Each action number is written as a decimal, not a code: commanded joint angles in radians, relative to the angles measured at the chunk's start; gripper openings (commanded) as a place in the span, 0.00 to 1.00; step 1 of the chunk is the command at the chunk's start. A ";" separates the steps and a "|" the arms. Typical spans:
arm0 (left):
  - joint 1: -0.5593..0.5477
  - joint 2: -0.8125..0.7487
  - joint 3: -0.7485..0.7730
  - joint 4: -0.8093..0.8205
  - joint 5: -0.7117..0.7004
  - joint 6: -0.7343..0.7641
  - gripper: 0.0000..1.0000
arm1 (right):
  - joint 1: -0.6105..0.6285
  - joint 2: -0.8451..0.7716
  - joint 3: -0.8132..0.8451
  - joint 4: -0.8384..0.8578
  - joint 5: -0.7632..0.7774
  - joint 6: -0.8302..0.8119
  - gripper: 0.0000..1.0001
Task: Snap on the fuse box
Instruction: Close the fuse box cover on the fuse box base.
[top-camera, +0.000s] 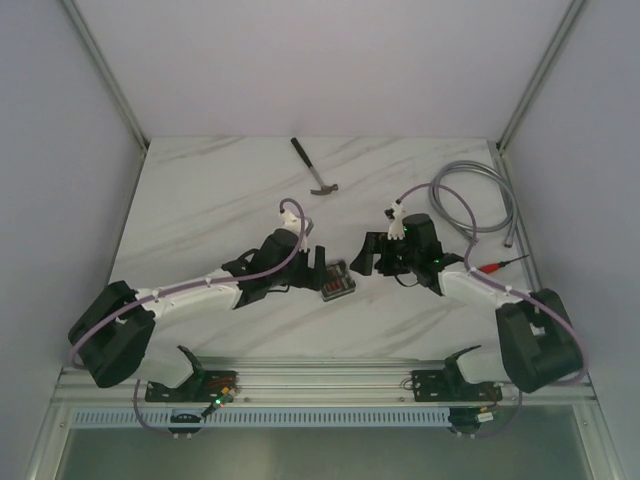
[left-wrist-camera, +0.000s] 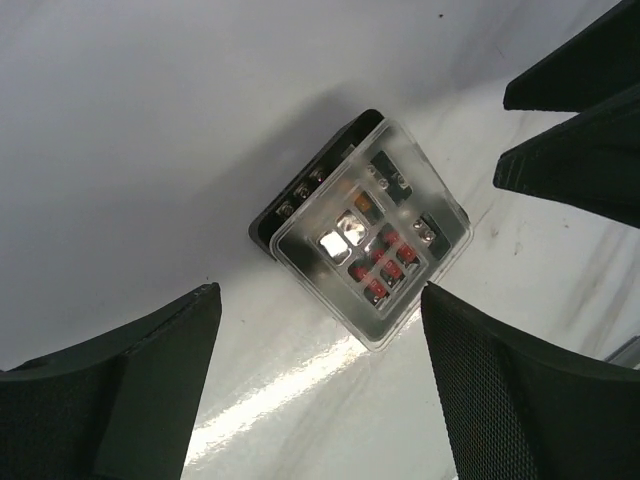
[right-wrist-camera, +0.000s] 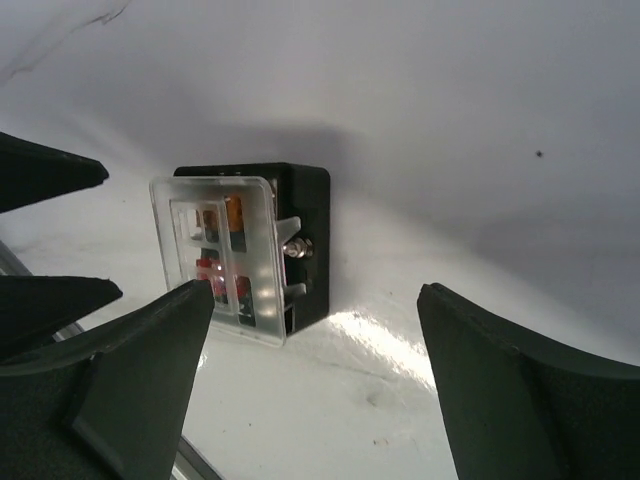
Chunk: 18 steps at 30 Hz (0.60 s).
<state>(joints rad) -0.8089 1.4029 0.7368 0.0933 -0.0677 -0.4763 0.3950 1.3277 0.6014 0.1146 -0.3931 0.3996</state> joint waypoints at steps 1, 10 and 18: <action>0.014 0.001 -0.007 0.017 -0.024 -0.168 0.89 | 0.018 0.081 0.064 0.075 -0.062 -0.012 0.88; 0.076 0.140 0.020 0.080 0.044 -0.207 0.82 | 0.028 0.206 0.138 0.105 -0.096 -0.022 0.78; 0.114 0.198 0.040 0.092 0.098 -0.209 0.73 | 0.030 0.313 0.180 0.124 -0.150 -0.018 0.63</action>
<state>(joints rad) -0.7052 1.5620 0.7452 0.1585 -0.0097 -0.6765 0.4191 1.6108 0.7444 0.2081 -0.4900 0.3908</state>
